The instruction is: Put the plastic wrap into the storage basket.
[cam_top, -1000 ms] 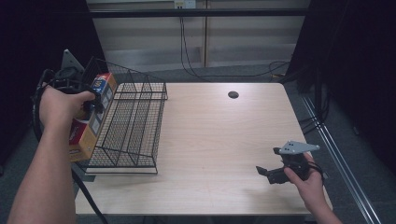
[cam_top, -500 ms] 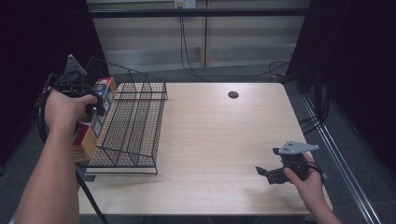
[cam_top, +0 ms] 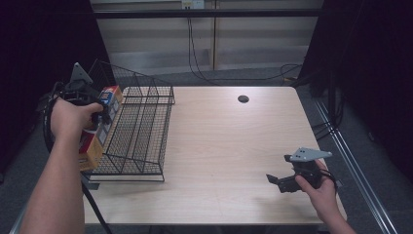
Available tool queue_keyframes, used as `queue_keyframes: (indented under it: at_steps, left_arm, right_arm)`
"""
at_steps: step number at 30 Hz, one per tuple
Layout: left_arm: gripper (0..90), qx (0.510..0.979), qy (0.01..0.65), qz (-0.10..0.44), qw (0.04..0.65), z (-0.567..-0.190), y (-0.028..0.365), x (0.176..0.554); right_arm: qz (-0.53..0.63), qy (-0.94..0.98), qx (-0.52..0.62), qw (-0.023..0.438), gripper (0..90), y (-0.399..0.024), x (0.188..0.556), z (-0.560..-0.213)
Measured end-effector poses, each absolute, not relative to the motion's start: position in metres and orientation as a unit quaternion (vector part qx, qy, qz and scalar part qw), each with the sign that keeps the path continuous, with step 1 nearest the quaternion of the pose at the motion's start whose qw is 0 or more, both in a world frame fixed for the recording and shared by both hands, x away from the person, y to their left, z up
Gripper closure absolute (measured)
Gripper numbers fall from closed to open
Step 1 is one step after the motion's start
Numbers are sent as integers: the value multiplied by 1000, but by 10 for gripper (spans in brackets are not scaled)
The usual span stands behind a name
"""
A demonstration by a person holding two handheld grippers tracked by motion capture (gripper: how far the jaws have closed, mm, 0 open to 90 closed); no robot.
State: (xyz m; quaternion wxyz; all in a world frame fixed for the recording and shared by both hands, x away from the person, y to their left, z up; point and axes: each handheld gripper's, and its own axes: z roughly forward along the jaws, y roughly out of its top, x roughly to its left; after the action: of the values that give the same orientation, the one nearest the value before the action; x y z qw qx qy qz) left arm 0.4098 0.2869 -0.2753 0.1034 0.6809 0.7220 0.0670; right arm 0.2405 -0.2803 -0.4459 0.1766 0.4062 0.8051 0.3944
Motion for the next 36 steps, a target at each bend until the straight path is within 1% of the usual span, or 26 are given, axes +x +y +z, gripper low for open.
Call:
queue_keyframes:
  at_steps: [3, 22, 31, 36]
  left_arm:
    - [438, 675, 727, 68, 107, -277, 287, 410]
    - [435, 676, 727, 68, 101, -279, 290, 416]
    - [433, 661, 739, 72, 104, -282, 289, 420]
    - [433, 665, 736, 72, 105, -284, 288, 423]
  right_arm:
    - [393, 804, 409, 177, 22, -280, 241, -446]
    - [391, 806, 408, 177, 22, -279, 241, -447]
    - [391, 806, 408, 176, 22, -278, 241, -448]
    - [391, 806, 408, 176, 22, -279, 242, -448]
